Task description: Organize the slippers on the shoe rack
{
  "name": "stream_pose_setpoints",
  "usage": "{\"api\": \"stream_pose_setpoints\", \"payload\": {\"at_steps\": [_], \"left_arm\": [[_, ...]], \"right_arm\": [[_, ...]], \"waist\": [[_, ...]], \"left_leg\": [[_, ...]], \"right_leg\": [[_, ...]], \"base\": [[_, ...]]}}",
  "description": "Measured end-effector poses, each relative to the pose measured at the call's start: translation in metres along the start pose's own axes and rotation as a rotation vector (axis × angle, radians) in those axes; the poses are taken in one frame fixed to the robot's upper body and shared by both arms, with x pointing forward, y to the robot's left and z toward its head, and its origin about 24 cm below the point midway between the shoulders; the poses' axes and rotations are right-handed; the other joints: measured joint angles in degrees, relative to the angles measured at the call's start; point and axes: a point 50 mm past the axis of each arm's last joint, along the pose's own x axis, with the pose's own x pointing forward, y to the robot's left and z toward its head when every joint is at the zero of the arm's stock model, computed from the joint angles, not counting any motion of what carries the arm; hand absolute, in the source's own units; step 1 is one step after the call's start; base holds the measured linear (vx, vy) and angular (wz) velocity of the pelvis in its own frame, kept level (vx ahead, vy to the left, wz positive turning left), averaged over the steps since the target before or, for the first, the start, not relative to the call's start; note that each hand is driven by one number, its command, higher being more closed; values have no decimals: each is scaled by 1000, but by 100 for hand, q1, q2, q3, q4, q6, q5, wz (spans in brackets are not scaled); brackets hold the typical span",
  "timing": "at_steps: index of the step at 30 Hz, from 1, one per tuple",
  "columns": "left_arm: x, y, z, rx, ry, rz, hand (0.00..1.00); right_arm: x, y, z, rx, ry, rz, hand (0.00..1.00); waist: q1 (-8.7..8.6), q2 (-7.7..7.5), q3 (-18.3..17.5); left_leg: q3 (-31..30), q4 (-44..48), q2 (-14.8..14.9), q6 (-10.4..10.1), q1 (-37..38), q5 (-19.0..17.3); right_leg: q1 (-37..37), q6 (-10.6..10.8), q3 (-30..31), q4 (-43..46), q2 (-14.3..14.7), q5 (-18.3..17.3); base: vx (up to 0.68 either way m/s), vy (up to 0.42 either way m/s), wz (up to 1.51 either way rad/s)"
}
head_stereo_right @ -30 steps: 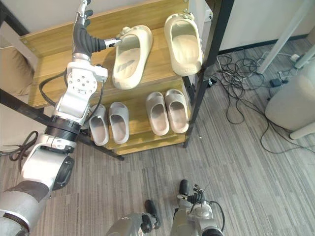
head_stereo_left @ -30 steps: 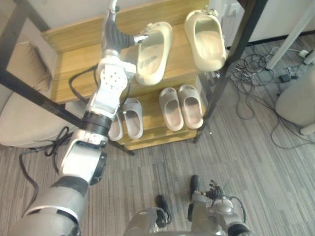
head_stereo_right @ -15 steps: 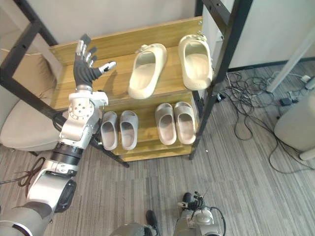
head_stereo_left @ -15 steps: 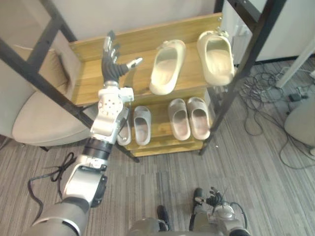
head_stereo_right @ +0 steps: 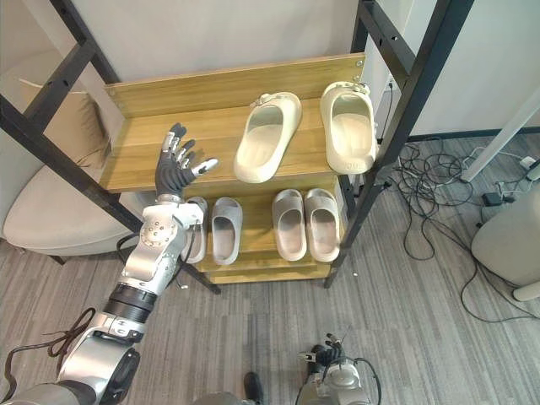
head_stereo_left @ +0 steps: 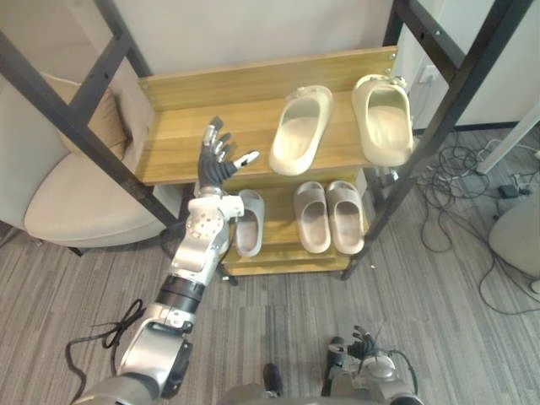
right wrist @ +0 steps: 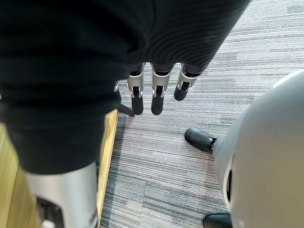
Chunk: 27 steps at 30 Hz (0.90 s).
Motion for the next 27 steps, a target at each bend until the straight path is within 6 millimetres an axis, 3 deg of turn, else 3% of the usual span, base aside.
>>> {"api": "stream_pose_setpoints", "payload": {"at_steps": [11, 21, 27], "left_arm": [[-6, -34, -6, -36, 25, -95, 0], [-1, -45, -6, -47, 41, -112, 0], [3, -60, -3, -48, 39, -147, 0]], "right_arm": [[0, 1, 1, 2, -2, 2, 0], [0, 2, 2, 4, -3, 1, 0], [1, 0, 3, 4, -3, -8, 0]], "waist": [[-82, -29, 8], [-143, -82, 21], [-302, -96, 31]], "left_leg": [[11, -77, 9, -11, 110, -6], [117, -75, 3, -17, 134, -10], [155, -77, 5, -29, 113, -18]], "right_leg": [[62, 0, -25, -1, 21, -5], [38, 0, 82, -2, 20, -6], [-12, 0, 125, -2, 23, -8]], "base": [[-3, 2, -1], [-22, -3, -4], [-14, 0, -4]]}}
